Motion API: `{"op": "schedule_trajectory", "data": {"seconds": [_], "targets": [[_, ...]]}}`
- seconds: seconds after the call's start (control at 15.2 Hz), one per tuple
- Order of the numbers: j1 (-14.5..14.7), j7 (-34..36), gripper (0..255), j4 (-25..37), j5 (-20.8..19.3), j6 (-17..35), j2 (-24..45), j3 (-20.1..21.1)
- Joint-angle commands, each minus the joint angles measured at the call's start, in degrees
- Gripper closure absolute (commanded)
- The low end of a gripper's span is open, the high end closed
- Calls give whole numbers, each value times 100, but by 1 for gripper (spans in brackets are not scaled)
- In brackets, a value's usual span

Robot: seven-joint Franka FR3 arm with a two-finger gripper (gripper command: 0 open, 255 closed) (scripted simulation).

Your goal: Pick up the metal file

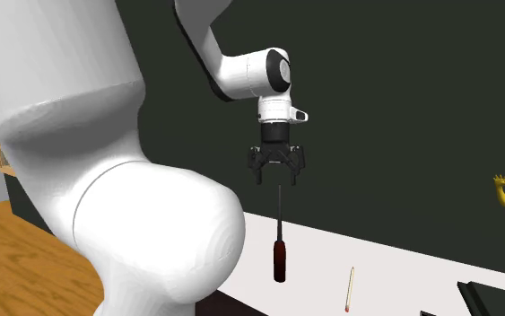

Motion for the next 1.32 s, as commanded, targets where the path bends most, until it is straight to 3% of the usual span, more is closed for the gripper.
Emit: {"op": "schedule_trajectory", "data": {"seconds": [0.0, 0.53, 1.19, 1.25], "targets": [[-24, 48, 0, -22, -106, 256, 402, 31], [-74, 387, 0, 183, -646, 1060, 2112, 91], [-70, 569, 0, 126, -831, 1654, 2693, 55], [-70, 570, 255, 133, -832, 1655, 2701, 54]]}}
